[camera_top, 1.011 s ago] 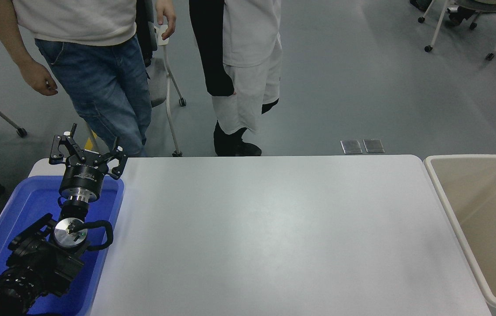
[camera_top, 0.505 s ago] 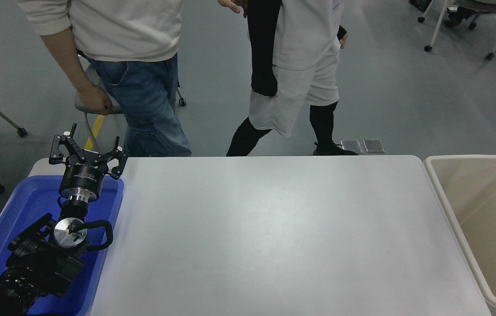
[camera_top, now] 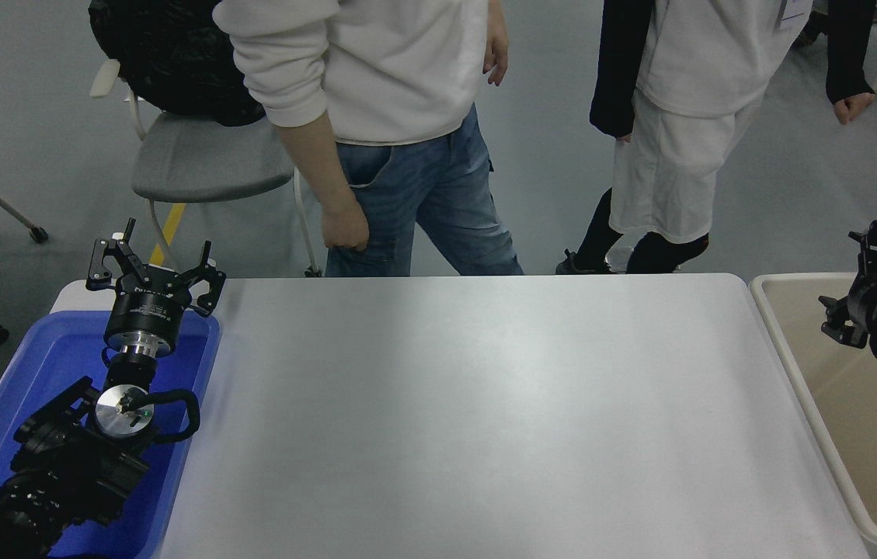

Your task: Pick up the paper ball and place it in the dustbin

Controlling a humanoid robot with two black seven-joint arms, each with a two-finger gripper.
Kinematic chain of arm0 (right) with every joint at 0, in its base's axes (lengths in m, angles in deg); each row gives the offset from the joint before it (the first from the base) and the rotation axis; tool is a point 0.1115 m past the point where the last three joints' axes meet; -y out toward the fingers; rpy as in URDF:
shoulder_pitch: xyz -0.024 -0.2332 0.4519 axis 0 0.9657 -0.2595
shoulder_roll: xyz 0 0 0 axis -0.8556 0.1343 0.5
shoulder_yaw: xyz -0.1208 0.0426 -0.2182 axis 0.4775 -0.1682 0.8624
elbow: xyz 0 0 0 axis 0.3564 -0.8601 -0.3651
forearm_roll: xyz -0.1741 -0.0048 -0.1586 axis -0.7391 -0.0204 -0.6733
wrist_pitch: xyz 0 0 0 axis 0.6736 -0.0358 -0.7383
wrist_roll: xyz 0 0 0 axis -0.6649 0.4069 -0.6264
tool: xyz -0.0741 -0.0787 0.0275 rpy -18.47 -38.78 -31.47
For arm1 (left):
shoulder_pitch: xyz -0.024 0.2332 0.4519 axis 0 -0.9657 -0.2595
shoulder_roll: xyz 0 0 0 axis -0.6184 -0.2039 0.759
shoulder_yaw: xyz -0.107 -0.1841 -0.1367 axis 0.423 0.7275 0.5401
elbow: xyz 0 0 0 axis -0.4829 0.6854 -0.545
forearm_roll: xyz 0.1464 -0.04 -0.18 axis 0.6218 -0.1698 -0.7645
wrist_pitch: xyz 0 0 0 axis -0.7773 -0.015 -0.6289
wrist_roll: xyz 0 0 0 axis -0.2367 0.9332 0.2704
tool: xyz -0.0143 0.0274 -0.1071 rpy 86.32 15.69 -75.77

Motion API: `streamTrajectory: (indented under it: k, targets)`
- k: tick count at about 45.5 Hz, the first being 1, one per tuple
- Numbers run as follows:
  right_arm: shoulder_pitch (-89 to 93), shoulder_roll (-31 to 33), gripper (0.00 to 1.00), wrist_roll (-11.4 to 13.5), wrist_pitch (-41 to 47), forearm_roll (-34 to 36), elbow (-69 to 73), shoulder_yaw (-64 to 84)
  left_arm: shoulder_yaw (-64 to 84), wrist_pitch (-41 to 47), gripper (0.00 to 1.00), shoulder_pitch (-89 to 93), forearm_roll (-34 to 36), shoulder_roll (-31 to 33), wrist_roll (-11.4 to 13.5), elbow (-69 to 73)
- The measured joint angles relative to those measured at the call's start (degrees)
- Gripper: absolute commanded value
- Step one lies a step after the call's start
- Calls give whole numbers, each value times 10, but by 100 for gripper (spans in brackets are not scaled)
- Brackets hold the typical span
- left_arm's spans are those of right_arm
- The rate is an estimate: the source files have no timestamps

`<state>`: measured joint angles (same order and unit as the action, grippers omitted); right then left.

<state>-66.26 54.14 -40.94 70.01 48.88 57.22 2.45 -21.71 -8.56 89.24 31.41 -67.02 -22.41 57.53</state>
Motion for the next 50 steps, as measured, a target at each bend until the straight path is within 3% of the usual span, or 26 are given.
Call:
streamTrajectory:
  k: [5,8,17,29,50]
  targets:
    - [16,-28,100,-53,37,13,0,-6,0,0,99,0,0,0,0,0]
    - [24,-44,100,-107,53,18,-1,-9,0,0,99,0,0,0,0,0]
    - [42,-99,100,-201,80,27,-5,-8,0,0,99,0,0,0,0,0]
    - [48,-152,100,-255,95,27,-6,-7,0,0,99,0,1,0,0,0]
    - [43,-178,100,-278,97,34,-3,-8,0,0,99,0,1,0,0,0]
